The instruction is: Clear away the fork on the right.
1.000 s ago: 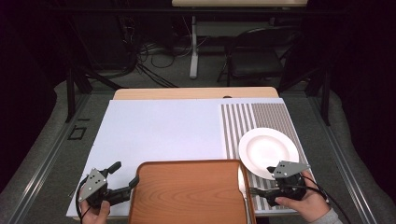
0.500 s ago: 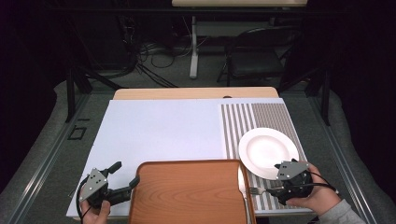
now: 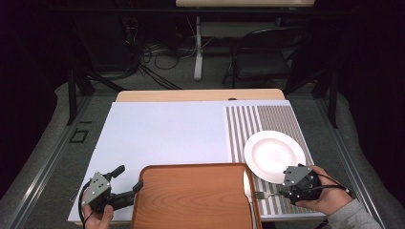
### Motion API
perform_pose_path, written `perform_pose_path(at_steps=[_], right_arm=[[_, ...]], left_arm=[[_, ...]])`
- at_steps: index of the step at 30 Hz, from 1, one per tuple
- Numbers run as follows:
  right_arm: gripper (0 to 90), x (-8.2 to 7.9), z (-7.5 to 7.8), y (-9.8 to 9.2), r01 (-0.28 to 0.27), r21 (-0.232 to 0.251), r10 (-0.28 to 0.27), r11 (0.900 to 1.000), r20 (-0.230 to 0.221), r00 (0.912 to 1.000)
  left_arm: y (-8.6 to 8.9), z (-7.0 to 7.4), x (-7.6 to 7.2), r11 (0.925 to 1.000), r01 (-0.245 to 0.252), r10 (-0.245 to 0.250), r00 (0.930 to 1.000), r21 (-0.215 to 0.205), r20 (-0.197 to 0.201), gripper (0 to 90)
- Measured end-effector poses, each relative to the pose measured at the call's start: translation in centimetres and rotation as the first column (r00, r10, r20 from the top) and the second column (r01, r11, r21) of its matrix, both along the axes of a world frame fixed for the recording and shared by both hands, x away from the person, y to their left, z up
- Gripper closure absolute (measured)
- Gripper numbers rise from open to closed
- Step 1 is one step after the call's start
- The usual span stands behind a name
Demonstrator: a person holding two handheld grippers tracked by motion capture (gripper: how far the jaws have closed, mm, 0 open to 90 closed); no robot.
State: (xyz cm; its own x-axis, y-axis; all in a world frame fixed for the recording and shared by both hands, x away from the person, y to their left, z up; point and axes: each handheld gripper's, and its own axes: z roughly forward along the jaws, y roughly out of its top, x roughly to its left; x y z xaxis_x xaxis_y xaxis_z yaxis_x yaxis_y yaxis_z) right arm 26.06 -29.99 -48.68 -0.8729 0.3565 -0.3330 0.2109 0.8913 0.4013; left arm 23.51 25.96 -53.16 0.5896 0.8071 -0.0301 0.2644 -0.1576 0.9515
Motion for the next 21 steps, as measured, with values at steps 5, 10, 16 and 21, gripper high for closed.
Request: perform_pose_path(at_steps=[5,10,16,21], right_arm=[[44.6,-0.2,0.2,-0.1,0.006,-0.006,-0.006,1.0,-0.031,0.9995],[61.6,-0.4,-0.3,0.1,-0.047,-0.055,0.043,0.997,-0.082,0.9957],[66.9,-0.2,-1.2,0.5,-0.101,-0.093,0.095,0.991,-0.07,0.9931],[67.0,-0.1,-1.8,0.8,-0.116,-0.095,0.11,0.989,-0.074,0.9912]], left_arm=[[0.0,0.0,0.0,1.0,-0.001,0.001,1.0,-0.001,-0.002,15.3],[0.0,0.0,0.0,1.0,0.003,-0.003,1.0,0.005,-0.003,15.3],[0.0,0.0,0.0,1.0,0.003,-0.003,1.0,0.004,-0.004,15.3],[0.0,0.0,0.0,1.0,0.005,-0.005,1.0,0.005,-0.004,15.3]])
